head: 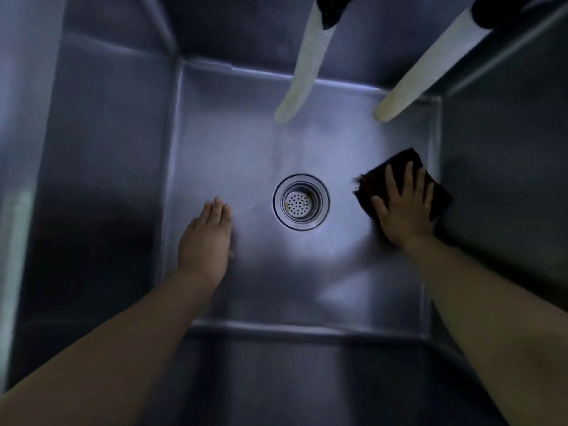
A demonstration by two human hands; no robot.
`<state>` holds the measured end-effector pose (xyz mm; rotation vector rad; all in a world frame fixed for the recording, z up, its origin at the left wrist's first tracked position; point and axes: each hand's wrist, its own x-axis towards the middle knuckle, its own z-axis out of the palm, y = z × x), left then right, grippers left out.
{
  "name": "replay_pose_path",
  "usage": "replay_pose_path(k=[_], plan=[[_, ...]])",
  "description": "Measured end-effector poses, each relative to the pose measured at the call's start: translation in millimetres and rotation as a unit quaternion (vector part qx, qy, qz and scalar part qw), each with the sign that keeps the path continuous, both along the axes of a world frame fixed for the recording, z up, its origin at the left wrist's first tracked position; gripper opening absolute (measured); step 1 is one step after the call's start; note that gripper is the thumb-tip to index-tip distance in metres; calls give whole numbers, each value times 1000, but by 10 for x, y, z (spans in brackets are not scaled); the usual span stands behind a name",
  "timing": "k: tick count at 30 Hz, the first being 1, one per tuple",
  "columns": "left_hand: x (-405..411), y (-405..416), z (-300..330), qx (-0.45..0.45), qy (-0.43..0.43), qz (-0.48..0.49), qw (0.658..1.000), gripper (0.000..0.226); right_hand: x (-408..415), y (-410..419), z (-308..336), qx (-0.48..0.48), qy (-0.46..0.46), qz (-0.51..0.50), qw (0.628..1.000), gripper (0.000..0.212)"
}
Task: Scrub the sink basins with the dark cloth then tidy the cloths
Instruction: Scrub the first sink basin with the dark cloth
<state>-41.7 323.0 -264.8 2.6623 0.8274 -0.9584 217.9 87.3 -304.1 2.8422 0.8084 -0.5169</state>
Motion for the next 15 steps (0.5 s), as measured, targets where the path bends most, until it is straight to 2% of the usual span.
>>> replay_pose_path(k=[5,8,11,15], plan=[[-75,9,195,26,31,-9,999,82,-460,-26,15,8,19,-72,997,84],[-130,88,417,44,19,-9,999,73,-657,208,0,21,24,-90,995,82],[-227,182,653,66,-9,-7,998,67,-689,597,-19,22,29,-72,997,73],[-421,218,790,73,-55,26,996,59,-589,1264,-58,42,17,2,999,65]])
